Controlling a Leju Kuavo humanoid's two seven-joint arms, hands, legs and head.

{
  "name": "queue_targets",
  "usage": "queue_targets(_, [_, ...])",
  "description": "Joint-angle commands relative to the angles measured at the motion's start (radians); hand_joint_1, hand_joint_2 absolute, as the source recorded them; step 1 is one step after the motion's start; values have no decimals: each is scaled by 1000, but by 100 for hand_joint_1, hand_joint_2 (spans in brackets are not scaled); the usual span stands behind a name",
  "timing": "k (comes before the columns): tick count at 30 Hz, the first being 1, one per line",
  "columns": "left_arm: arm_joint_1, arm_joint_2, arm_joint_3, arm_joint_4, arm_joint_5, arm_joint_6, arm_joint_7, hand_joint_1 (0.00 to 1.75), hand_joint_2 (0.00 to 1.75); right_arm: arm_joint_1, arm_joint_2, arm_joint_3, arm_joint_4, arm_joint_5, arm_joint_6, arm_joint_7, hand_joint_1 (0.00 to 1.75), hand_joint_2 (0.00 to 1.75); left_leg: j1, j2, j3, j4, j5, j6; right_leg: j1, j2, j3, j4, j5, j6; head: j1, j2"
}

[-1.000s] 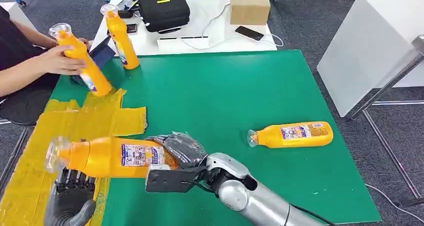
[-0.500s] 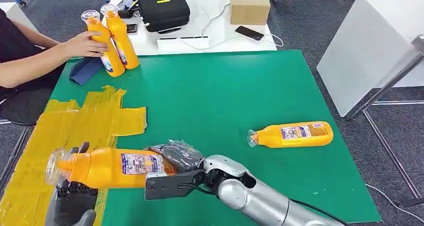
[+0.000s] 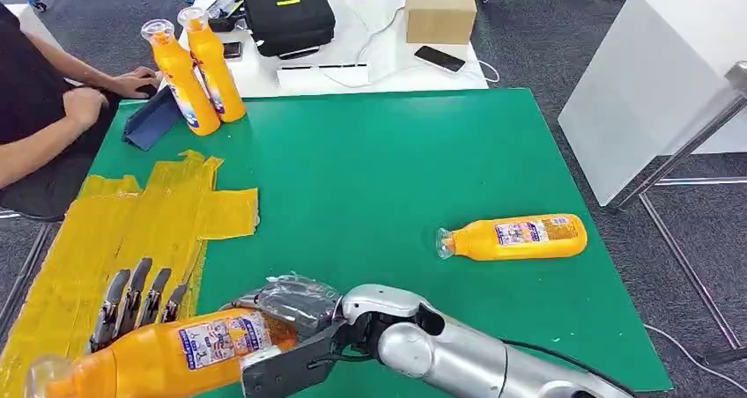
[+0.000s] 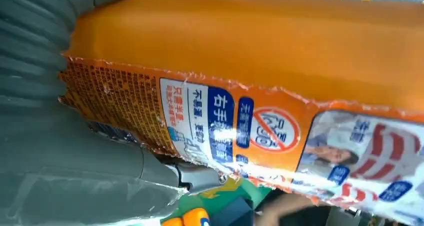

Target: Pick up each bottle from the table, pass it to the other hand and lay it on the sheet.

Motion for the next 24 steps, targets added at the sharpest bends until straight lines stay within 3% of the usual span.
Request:
queue_targets(1, [-15, -27, 31, 38, 15, 2, 7, 3, 175, -32, -38, 99, 10, 4, 8, -23, 175, 175, 0, 3, 4, -1, -1, -1, 1, 1, 4, -2, 0, 0, 0, 0])
queue_targets(2, [-16, -34, 33, 39, 20, -2, 3, 175, 175, -29, -39, 95, 11, 4, 8, -23, 175, 175, 0, 2, 2, -1, -1, 0, 0, 0, 3, -1, 0, 0, 0, 0])
queue_targets(24, [-25, -52, 30, 43, 17, -39, -19, 175, 175, -5, -63, 68, 16, 14, -5, -13, 175, 175, 0, 2, 4, -2, -1, 0, 1, 0, 4, -3, 0, 0, 0, 0])
